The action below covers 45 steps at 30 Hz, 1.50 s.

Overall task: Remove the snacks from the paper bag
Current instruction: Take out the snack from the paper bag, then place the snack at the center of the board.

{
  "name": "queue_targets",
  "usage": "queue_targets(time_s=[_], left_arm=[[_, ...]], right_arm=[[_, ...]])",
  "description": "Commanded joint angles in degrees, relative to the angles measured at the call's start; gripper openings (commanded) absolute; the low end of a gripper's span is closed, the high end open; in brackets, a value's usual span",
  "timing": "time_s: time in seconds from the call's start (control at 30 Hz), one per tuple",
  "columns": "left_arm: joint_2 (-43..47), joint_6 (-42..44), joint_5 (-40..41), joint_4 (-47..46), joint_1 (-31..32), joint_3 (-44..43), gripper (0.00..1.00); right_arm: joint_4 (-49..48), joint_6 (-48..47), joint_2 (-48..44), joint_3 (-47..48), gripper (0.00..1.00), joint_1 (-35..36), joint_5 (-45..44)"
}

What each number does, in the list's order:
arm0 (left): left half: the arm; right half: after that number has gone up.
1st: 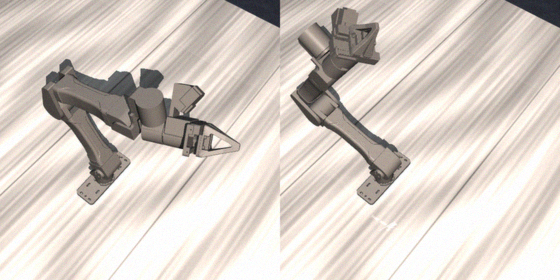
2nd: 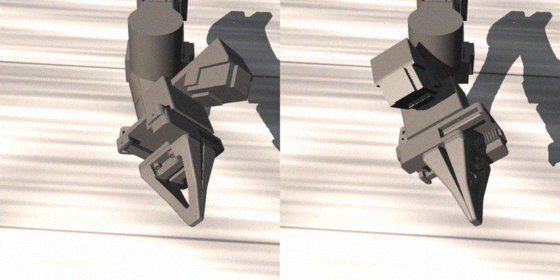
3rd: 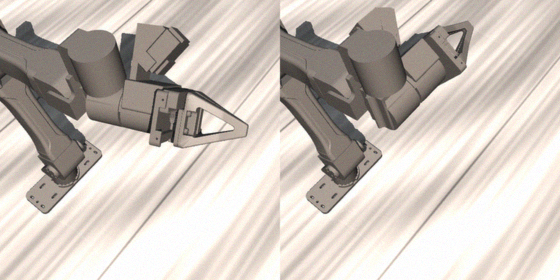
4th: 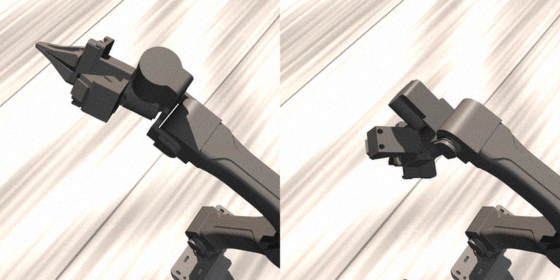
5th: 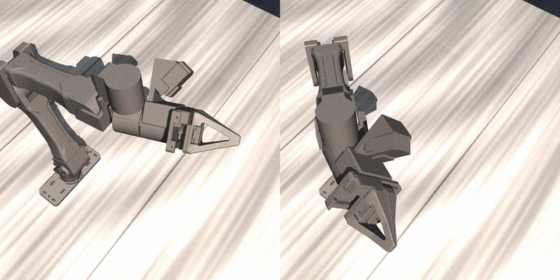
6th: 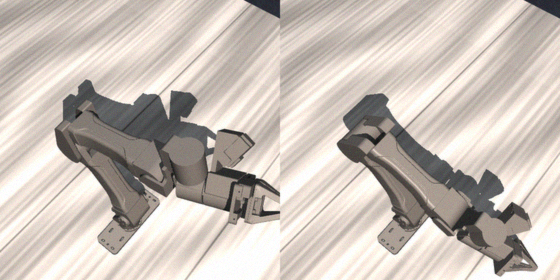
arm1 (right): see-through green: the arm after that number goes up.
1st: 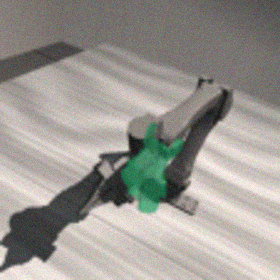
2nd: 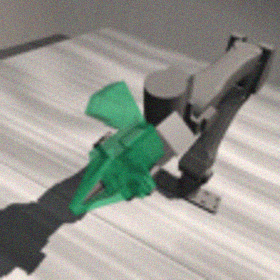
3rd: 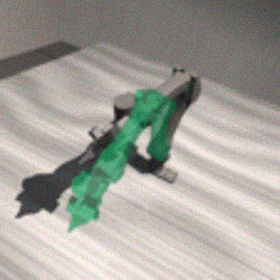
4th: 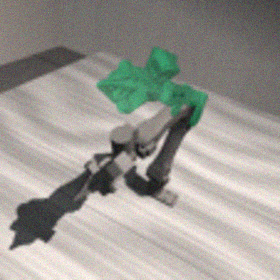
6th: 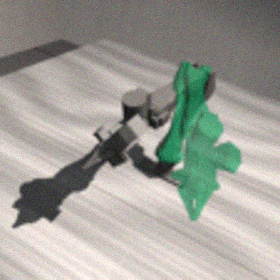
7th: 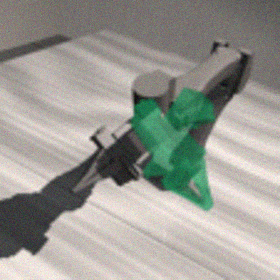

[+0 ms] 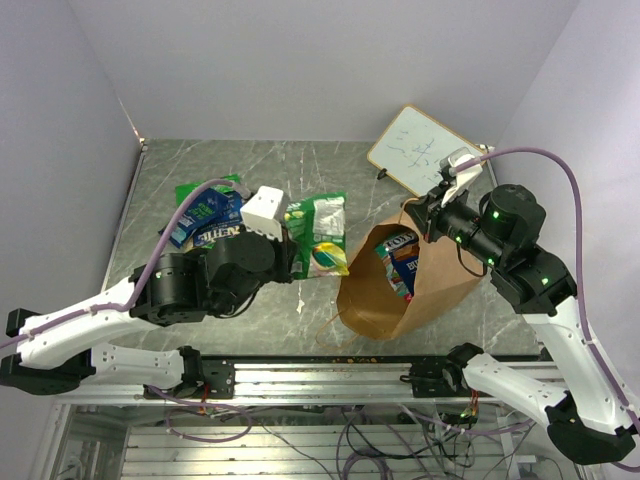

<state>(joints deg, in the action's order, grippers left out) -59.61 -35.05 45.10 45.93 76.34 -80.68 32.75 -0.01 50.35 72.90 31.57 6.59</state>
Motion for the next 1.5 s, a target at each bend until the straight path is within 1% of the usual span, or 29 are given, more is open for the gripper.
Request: queue_targets(time_s=[0.0,0.07,0.1,0.23,0.37,0.43,0.53,0.57,0.63,0.77,0.8,0.9,0.97,1.0,1.1,1.23,1.27,1.3,1.4,1.47], left_arm=[[-1.0,0.0,13.6,1.7,-1.6,-5.0,0.07],[-2.1,0.9,13.2,2.3,-5.3,-5.7,0.07],[-2.6,1.2,11.2,2.5,-8.1,-5.6,0.07],[-4.6,0.1,-2.2,1.9,-21.8,-2.3,0.07],[-6.9,-3.6,-9.1,1.2,-32.4,2.7,0.07],[-7.9,-3.2,-13.1,-0.6,-38.6,4.5,0.07],[-9.9,-0.5,-20.4,-5.2,-49.1,5.9,0.07],[-10.8,0.0,-22.8,-7.0,-53.7,6.0,0.07],[-13.5,0.9,-27.8,-9.0,-60.1,5.7,0.07],[-20.6,1.3,-35.0,-10.7,-69.5,3.5,0.07],[-23.0,1.3,-37.1,-11.3,-71.2,3.0,0.07],[-28.1,1.5,-40.0,-12.3,-74.8,1.7,0.07],[-30.9,1.6,-41.1,-12.2,-75.4,0.9,0.07],[-32.1,1.9,-41.2,-12.6,-76.8,1.1,0.07],[-35.1,3.0,-41.9,-14.9,-77.9,3.1,0.07],[-39.2,5.7,-46.2,-14.5,-79.5,3.8,0.07],[-39.7,6.1,-46.7,-14.1,-79.6,3.9,0.12],[-39.6,6.5,-47.4,-14.1,-79.6,4.4,0.2],[-36.1,7.0,-50.8,-16.5,-79.6,7.2,0.45],[-32.5,6.7,-52.1,-17.7,-79.6,9.0,0.55]], right_arm=[[-2.4,0.3,-0.5,-0.3,0.0,0.2,-0.5],[-2.4,0.4,-0.6,-0.4,0.0,0.2,-0.5],[-2.4,0.4,-0.6,-0.5,0.0,0.2,-0.5],[-2.5,0.7,-0.9,-1.1,0.0,0.2,-0.6],[-2.4,0.7,-1.0,-1.0,0.0,0.2,-1.0],[-1.7,0.6,-0.7,-0.4,0.0,0.2,-1.1],[-0.7,0.0,-0.4,0.5,0.0,0.2,-0.8],[-0.8,0.0,-0.5,0.4,0.0,0.2,-0.9],[-1.3,0.2,-0.7,0.3,0.0,0.2,-0.7],[-1.5,0.4,-0.6,0.9,0.0,0.2,-0.1],[-1.5,0.4,-0.4,0.9,0.0,0.2,0.1],[-1.8,0.7,-0.4,0.9,0.0,0.2,0.5],[-1.9,1.2,-0.4,1.0,0.0,0.2,0.8],[-2.0,1.4,-0.4,1.0,0.0,0.2,1.0],[-2.2,1.9,-0.5,0.8,0.0,0.2,0.9],[-2.0,1.8,-0.4,0.9,0.0,0.2,0.7],[-1.9,1.6,-0.3,1.0,0.0,0.2,0.6],[-1.8,1.4,-0.3,1.0,0.0,0.2,0.5],[-2.0,1.4,-0.2,0.8,0.0,0.2,0.3],[-2.3,1.6,-0.2,0.5,0.0,0.2,0.3]])
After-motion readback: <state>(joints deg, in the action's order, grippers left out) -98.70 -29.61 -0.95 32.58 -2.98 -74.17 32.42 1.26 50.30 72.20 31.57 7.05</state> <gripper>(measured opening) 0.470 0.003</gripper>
